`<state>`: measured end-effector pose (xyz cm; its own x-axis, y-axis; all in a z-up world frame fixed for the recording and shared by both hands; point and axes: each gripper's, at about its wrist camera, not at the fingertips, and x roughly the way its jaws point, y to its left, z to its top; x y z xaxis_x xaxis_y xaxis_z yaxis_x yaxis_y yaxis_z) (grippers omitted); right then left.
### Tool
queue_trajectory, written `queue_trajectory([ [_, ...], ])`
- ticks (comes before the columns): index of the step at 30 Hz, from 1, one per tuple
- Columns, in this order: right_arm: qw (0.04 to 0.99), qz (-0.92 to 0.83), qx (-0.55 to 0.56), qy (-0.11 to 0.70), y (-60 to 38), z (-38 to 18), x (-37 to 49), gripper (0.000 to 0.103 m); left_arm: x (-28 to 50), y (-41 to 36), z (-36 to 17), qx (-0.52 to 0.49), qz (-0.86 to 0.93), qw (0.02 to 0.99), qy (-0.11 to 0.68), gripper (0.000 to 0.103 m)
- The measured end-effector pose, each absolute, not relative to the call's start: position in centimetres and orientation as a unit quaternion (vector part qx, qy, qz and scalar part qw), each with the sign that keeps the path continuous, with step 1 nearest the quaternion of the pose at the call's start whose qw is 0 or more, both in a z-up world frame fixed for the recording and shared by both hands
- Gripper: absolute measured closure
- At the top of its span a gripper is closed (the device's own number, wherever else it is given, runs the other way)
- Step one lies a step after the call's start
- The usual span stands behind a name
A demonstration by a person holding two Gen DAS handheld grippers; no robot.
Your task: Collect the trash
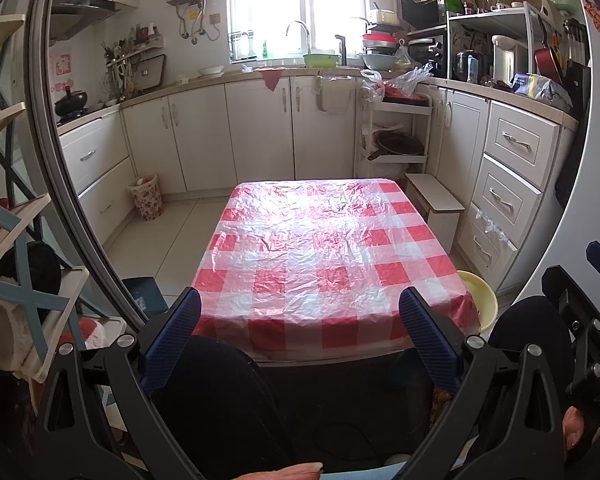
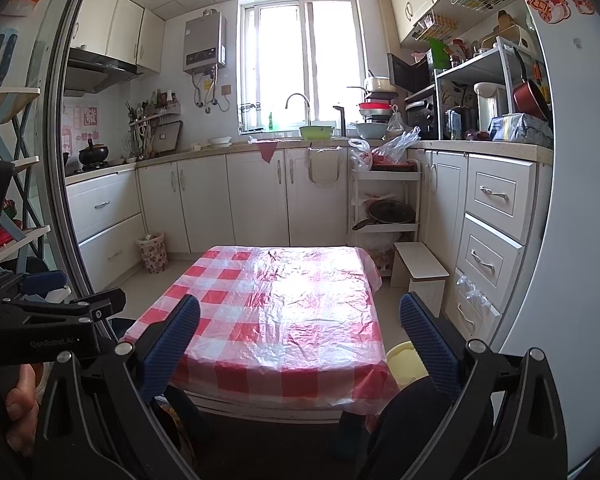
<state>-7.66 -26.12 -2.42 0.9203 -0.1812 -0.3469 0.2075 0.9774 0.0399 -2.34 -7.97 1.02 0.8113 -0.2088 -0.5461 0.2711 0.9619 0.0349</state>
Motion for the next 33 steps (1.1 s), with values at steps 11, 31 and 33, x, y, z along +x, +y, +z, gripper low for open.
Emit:
queue_trajectory([
  [11, 0.979, -0.098, 0.037, 0.176, -26.19, -2.76, -7.58, 0.007, -2.29, -8.06, 0.90, 0.055, -0.126, 0.950, 0.279, 0.008],
  [31, 0.979, -0.093, 0.033, 0.181, -26.23, -3.11, -7.29, 0.007, -2.09, -7.91, 1.08, 0.049, -0.129, 0.950, 0.282, 0.008],
  [33, 0.978, -0.093, 0.033, 0.182, -26.19, -3.08, -7.23, 0.007, -2.08, -7.90, 1.08, 0.050, -0.128, 0.950, 0.281, 0.008],
])
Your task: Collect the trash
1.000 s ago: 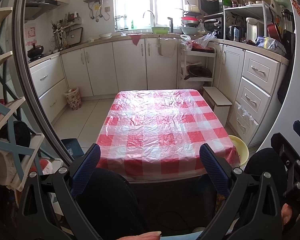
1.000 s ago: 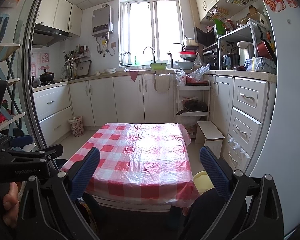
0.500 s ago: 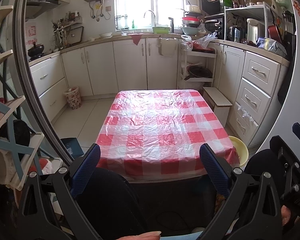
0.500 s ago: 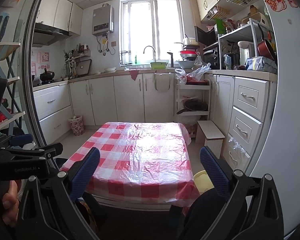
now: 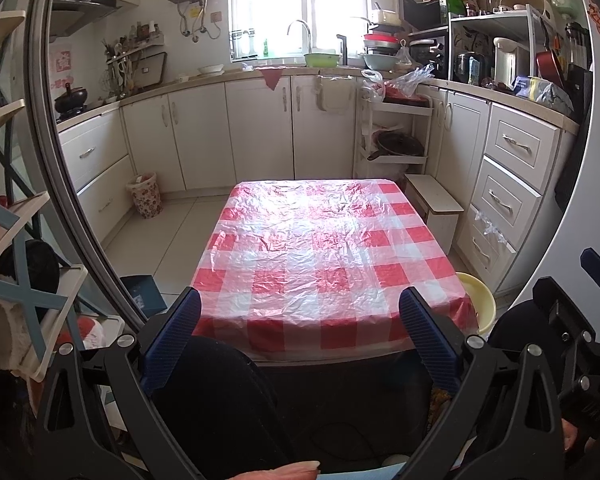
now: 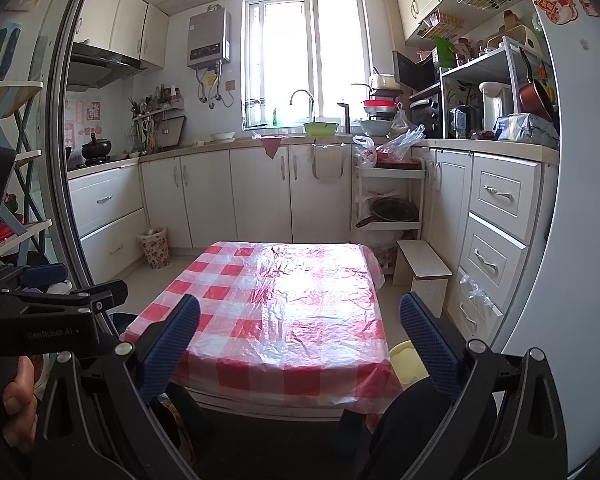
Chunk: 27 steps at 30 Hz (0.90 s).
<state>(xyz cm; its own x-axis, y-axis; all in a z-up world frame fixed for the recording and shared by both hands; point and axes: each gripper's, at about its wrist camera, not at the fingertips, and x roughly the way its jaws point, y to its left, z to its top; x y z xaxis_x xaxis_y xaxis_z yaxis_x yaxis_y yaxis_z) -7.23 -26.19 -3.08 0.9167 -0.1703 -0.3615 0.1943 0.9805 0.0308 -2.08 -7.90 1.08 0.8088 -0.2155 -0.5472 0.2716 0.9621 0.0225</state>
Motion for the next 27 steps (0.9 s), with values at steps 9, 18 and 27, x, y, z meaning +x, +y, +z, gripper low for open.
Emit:
queue_trajectory([
  [9, 0.978, -0.092, 0.033, 0.183, -26.31, -3.15, -7.11, 0.007, -2.03, -7.79, 1.08, 0.048, -0.128, 0.949, 0.282, 0.008],
  [18, 0.979, -0.093, 0.036, 0.180, -26.53, -3.14, -7.26, 0.007, -2.13, -8.00, 1.17, 0.052, -0.125, 0.950, 0.283, 0.008],
  [27, 0.979, -0.092, 0.037, 0.177, -26.65, -3.07, -7.49, 0.007, -2.55, -8.07, 1.56, 0.053, -0.123, 0.952, 0.277, 0.008],
])
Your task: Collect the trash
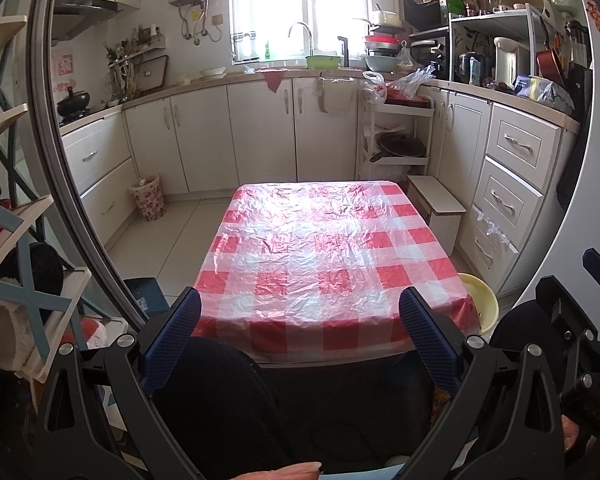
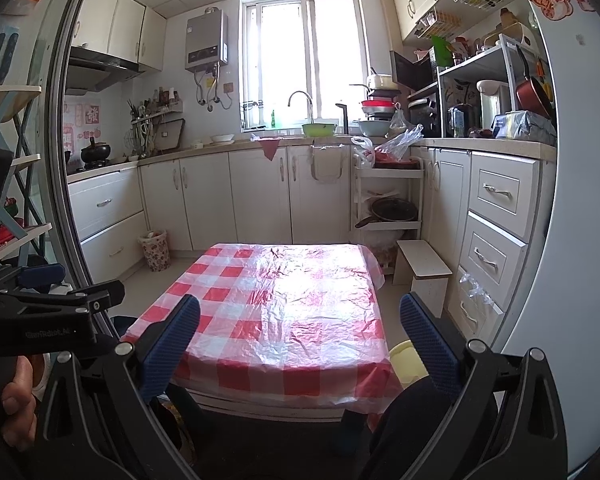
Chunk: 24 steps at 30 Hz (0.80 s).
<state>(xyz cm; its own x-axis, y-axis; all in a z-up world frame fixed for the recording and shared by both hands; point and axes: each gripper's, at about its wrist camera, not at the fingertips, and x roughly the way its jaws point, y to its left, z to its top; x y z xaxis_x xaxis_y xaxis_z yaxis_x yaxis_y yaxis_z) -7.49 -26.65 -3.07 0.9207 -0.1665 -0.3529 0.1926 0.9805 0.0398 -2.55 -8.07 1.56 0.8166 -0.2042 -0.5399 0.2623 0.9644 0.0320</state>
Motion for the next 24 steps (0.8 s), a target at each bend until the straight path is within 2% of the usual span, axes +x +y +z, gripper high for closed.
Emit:
queue_trajectory([
  [24, 0.981, -0.091, 0.034, 0.166, -26.41, -2.58, -7.83, 0.007, -2.91, -7.81, 2.13, 0.045, -0.120, 0.954, 0.270, 0.008],
])
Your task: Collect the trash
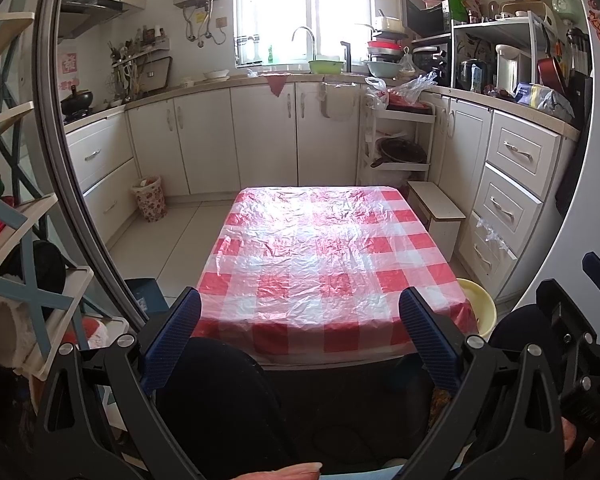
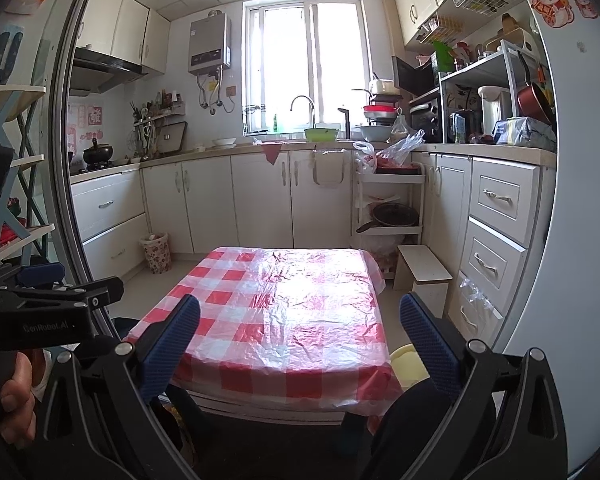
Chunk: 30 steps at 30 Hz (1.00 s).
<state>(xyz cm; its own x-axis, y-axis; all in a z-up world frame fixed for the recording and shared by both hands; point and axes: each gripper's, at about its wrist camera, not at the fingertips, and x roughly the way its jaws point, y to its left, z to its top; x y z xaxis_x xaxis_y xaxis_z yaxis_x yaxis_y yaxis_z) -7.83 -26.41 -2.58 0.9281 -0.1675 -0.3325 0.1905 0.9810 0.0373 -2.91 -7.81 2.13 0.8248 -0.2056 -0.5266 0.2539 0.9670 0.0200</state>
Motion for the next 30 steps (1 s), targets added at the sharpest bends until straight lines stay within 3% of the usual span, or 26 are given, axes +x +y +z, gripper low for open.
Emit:
queue_trajectory([
  [30, 0.979, -0.097, 0.043, 0.176, -27.4, -3.1, -7.8, 0.007, -2.8, -9.1, 1.1, 0.065, -0.126, 0.949, 0.281, 0.008],
])
